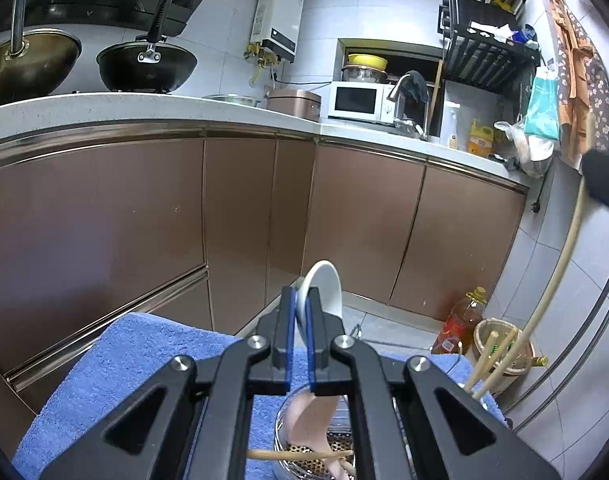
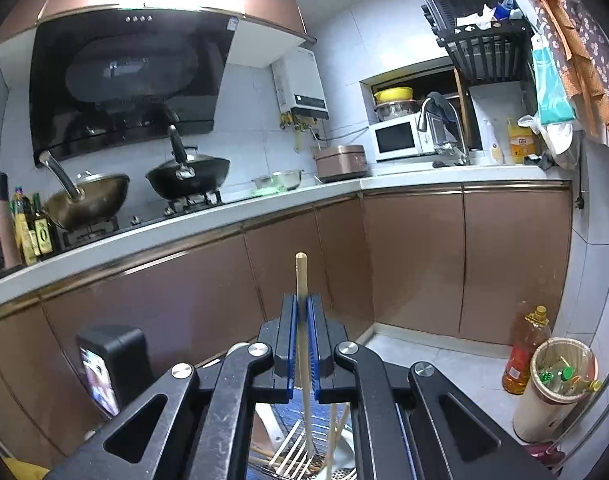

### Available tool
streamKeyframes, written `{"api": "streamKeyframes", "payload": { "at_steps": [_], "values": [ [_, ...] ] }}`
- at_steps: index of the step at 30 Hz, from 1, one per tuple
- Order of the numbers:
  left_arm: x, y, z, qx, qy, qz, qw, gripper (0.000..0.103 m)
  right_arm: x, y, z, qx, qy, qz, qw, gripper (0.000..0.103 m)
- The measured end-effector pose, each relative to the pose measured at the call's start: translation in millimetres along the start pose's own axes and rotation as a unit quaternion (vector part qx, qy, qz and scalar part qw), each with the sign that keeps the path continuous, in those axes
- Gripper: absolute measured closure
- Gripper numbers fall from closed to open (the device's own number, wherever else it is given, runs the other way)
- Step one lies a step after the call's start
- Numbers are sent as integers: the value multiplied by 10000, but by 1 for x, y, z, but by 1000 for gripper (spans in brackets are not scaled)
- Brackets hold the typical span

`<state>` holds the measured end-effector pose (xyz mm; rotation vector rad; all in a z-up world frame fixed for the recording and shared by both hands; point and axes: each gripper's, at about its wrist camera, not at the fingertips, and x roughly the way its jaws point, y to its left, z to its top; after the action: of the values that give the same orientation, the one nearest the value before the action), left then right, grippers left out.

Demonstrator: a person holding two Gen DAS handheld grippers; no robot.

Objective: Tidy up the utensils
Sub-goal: 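Put the white spoon in the wire holder with the left tool while the right tool drops its chopstick, then open both tools and move them back over the last two chopsticks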

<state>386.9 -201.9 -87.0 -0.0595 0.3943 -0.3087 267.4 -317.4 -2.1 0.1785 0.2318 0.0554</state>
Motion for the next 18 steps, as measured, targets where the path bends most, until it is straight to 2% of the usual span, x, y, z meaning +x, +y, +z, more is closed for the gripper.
{"api": "streamKeyframes", "payload": {
  "at_steps": [5, 7, 8, 9, 10, 15, 18],
  "values": [
    [-1, 3, -10, -3, 44, -108, 9999, 97, 12, -6, -29, 118, 376, -3, 9992, 97],
    [-5, 2, -11, 24, 25, -179, 9998, 91, 14, -9, -38, 169, 491, 6, 9986, 94],
    [-7, 3, -10, 24, 46, -238, 9997, 86, 13, -11, -40, 188, 519, -11, 9985, 88],
    [-9, 4, -9, -1, 62, -300, 9995, 75, 12, -12, -41, 218, 542, -25, 9983, 83],
    [-12, 5, -8, -37, 67, -351, 9994, 70, 10, -14, -43, 262, 562, -21, 9981, 81],
    [-38, 16, 1, -77, -25, -458, 9989, 68, -8, -22, -43, 314, 541, -121, 9980, 64],
    [-63, 29, 7, -139, -94, -534, 9984, 67, -26, -24, -44, 288, 528, -161, 9981, 59]
  ]
}}
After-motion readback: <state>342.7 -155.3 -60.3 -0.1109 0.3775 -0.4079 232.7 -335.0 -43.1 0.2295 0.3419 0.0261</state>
